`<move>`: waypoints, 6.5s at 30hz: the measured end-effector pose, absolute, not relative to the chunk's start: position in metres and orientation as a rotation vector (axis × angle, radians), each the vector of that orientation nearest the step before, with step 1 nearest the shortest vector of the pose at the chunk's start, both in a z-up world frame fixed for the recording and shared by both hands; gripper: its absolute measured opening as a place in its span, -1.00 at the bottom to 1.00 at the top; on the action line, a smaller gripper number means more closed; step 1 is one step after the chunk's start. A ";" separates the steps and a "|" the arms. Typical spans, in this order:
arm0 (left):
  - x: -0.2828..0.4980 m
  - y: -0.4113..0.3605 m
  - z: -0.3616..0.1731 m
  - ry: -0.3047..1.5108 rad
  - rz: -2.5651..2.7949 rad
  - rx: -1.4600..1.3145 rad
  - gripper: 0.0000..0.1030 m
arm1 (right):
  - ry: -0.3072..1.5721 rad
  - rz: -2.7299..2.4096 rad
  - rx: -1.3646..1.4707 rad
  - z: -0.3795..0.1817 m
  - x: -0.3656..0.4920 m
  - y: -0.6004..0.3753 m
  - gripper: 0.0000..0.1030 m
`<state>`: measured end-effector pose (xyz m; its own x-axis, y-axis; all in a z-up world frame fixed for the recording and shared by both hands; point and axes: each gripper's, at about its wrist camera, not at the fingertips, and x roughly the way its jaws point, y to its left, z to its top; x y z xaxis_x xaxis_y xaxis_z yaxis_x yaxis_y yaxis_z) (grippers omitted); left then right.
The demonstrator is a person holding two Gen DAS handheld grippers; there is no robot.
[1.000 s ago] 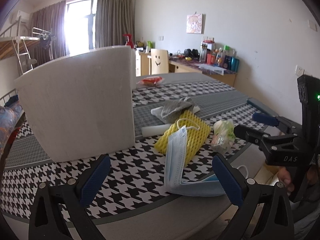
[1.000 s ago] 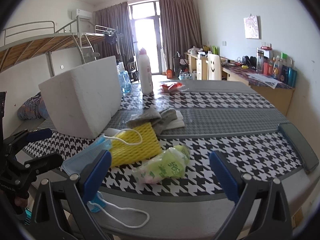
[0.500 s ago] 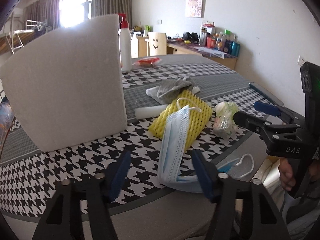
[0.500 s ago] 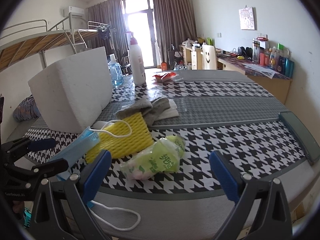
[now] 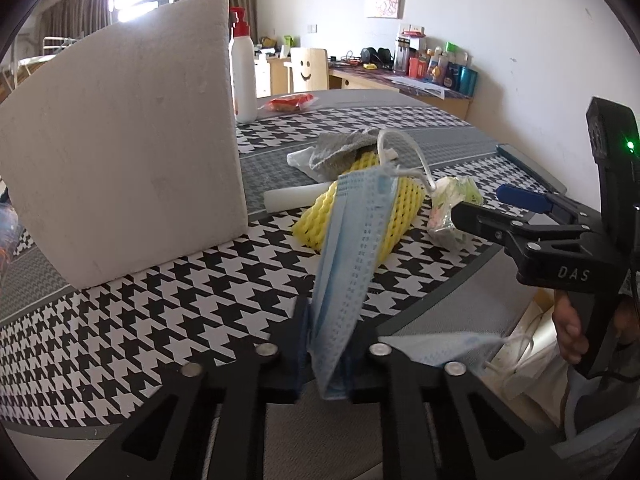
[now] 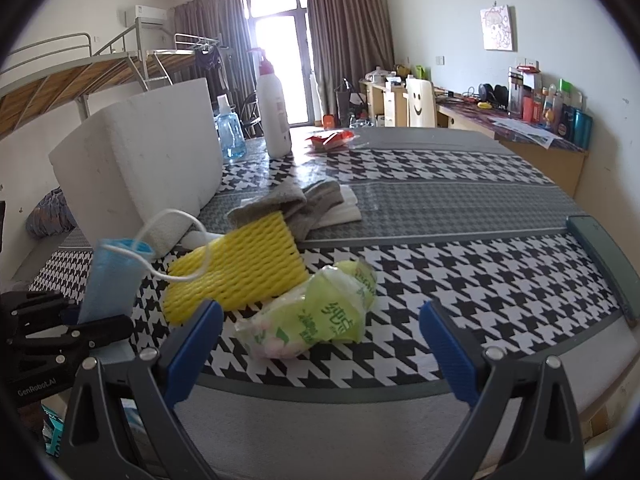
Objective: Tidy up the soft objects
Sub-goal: 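Close the right tool on the green plastic bag while the left tool lifts the mask, then carry the mask in the left tool while the right tool carries the bag toward the foam box, then lower the mask into the white foam box and open the left tool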
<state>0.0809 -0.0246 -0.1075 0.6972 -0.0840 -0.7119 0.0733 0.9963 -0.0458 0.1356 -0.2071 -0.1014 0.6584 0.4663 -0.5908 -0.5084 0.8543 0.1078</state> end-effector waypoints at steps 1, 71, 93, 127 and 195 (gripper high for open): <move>0.081 -0.024 -0.108 0.795 -0.091 -0.016 -0.77 | 0.653 0.550 -0.070 -0.102 0.136 -0.206 0.94; 0.064 -0.004 -0.038 0.574 -0.115 -0.023 -0.86 | 0.551 0.560 -0.086 -0.054 0.135 -0.197 0.29; 0.090 -0.007 -0.013 0.504 -0.112 -0.025 -0.86 | 0.482 0.578 -0.065 -0.032 0.150 -0.196 0.29; 0.104 -0.003 0.014 0.440 -0.045 -0.027 -0.86 | 0.396 0.587 -0.048 0.003 0.170 -0.194 0.29; 0.095 0.082 0.036 0.380 0.302 -0.102 -0.86 | 0.344 0.869 -0.127 0.050 0.170 -0.096 0.29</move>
